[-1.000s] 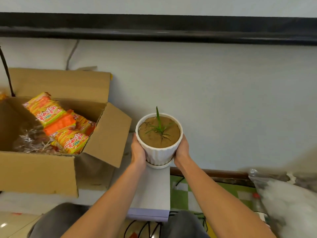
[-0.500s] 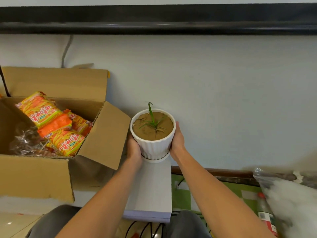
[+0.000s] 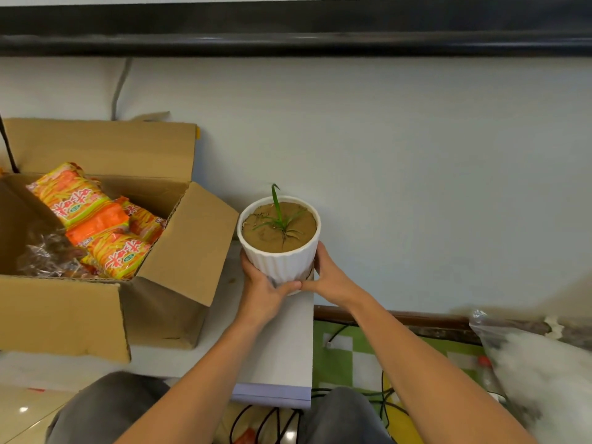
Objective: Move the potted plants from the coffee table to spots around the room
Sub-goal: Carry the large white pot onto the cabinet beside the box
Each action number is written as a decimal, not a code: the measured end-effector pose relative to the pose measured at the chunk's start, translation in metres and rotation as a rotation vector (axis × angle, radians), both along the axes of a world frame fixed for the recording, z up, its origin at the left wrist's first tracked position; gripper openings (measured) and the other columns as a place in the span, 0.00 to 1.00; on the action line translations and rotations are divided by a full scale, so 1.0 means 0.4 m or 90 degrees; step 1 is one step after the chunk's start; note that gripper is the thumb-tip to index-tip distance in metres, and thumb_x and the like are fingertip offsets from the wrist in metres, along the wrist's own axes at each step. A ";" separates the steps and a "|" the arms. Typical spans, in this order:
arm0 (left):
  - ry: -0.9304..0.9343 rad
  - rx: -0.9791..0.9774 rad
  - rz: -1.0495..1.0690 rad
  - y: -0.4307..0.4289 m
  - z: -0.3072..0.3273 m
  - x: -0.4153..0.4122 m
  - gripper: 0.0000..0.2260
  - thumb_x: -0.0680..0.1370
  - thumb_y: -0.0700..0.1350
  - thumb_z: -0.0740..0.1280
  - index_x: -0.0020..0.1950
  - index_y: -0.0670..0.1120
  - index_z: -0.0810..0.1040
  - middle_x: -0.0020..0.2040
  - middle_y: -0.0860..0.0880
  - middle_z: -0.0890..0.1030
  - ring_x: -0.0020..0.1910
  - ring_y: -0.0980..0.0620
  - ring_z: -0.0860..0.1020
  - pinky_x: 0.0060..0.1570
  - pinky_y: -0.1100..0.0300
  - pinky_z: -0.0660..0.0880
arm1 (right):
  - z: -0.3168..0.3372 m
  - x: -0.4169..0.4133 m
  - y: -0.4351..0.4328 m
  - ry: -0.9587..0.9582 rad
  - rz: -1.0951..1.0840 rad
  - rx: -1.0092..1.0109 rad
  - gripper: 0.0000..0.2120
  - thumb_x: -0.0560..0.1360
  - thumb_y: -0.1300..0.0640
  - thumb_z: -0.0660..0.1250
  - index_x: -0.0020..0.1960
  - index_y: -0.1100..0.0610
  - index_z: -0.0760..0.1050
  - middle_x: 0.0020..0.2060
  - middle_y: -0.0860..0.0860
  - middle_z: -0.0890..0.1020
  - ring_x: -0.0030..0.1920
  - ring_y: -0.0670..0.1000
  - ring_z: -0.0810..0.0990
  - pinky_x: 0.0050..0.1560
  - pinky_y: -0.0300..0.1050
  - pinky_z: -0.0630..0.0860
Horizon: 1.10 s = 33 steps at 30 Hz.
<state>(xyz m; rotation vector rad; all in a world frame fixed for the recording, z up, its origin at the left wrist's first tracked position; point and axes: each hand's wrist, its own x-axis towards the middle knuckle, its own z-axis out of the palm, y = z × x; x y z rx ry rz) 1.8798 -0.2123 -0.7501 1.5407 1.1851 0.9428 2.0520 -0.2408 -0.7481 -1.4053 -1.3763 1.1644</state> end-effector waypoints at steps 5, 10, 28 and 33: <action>0.014 0.012 -0.058 0.064 0.001 -0.029 0.58 0.62 0.43 0.85 0.80 0.53 0.48 0.75 0.50 0.64 0.73 0.50 0.66 0.72 0.43 0.69 | 0.003 -0.009 0.010 0.023 -0.047 -0.001 0.49 0.71 0.56 0.79 0.79 0.46 0.51 0.73 0.43 0.65 0.73 0.44 0.64 0.63 0.28 0.67; 0.034 0.018 -0.051 0.080 0.003 -0.055 0.57 0.56 0.52 0.85 0.78 0.55 0.56 0.72 0.49 0.68 0.72 0.48 0.68 0.70 0.41 0.71 | 0.000 0.012 0.020 0.026 -0.059 -0.009 0.49 0.68 0.55 0.81 0.78 0.49 0.53 0.72 0.44 0.65 0.74 0.49 0.64 0.64 0.34 0.67; 0.006 0.059 -0.131 0.056 0.000 -0.050 0.53 0.62 0.50 0.85 0.78 0.64 0.55 0.74 0.60 0.70 0.74 0.55 0.69 0.69 0.42 0.73 | 0.028 0.028 -0.025 -0.016 -0.118 0.018 0.51 0.64 0.52 0.83 0.76 0.41 0.54 0.68 0.40 0.67 0.68 0.44 0.70 0.59 0.33 0.71; -0.010 0.068 -0.172 0.048 0.013 -0.040 0.60 0.60 0.47 0.86 0.80 0.57 0.49 0.76 0.55 0.66 0.75 0.54 0.67 0.71 0.43 0.71 | 0.019 -0.027 -0.057 0.017 -0.163 0.057 0.49 0.60 0.49 0.85 0.68 0.30 0.57 0.62 0.25 0.71 0.63 0.29 0.71 0.53 0.24 0.73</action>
